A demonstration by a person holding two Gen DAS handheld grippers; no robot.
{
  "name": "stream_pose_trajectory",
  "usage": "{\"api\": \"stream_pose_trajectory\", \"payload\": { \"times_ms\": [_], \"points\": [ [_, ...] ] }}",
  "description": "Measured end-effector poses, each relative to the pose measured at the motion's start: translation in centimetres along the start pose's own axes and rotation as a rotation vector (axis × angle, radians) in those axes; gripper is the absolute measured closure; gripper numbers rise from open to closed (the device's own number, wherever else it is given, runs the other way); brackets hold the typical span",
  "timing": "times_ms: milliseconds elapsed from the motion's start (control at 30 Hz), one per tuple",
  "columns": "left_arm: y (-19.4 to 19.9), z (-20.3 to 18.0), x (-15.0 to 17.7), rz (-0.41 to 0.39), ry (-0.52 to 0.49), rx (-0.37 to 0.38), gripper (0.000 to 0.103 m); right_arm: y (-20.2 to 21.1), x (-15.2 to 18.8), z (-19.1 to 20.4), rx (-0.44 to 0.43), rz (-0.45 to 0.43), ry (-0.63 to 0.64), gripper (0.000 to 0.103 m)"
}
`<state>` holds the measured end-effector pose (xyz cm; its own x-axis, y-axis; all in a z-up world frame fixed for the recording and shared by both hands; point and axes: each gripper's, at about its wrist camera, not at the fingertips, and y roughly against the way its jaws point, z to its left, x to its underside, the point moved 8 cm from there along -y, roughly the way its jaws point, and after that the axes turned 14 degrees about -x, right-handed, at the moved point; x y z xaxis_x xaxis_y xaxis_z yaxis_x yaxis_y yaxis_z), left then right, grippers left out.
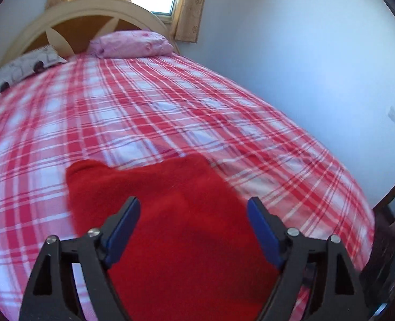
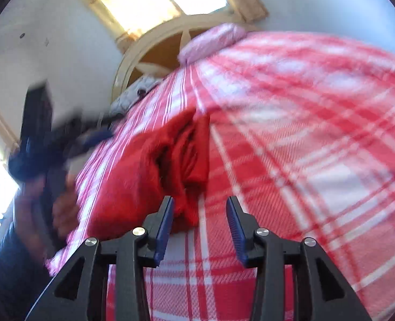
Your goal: Fold small clothes
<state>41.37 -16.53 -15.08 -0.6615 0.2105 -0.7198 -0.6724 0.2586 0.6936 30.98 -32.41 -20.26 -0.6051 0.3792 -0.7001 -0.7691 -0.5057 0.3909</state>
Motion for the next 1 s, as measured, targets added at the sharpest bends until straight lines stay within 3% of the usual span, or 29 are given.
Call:
{"api": "stream_pose_trajectory", "payload": {
  "times_ms": [67,200,333,367,433,533,733,1000],
  "points": [
    [0.9,1.5,1.9,-0.009,-0.013,-0.066,0.019,-0.4,-1.6,2.0,-0.048,-0.018,0.043,0.061],
    [1.8,2.5,5.7,-0.002,-0.017,-0.101,0.018,-3.7,-4.5,6.4,-0.181,0.016,0.138,0.061],
    [0.5,2.0,7.8,0.028,-0.014,-0.101,0.017,-9.7,-4.7,6.8,-0.282,0.188,0.05,0.061],
    [0.1,1.9,8.2,0.031,-0.011,-0.107,0.016,-11.7,-4.1,5.1,-0.216,0.262,0.004,0.061],
    [-0.2,2.1,8.8,0.019,-0.007,-0.117,0.011,-13.3,-3.2,2.1,-0.131,0.307,-0.048,0.062],
    [-0.2,2.3,9.4,0.022,0.008,-0.103,0.01,-12.8,-2.8,1.5,-0.135,0.302,-0.035,0.073],
    [0.0,3.4,10.5,0.047,0.072,-0.072,0.001,-11.4,-2.3,2.1,-0.119,0.31,0.045,0.073],
    [-1.3,3.8,11.7,0.105,0.136,-0.017,0.0,-11.2,-1.3,1.6,-0.086,0.307,0.16,0.073]
  ]
}}
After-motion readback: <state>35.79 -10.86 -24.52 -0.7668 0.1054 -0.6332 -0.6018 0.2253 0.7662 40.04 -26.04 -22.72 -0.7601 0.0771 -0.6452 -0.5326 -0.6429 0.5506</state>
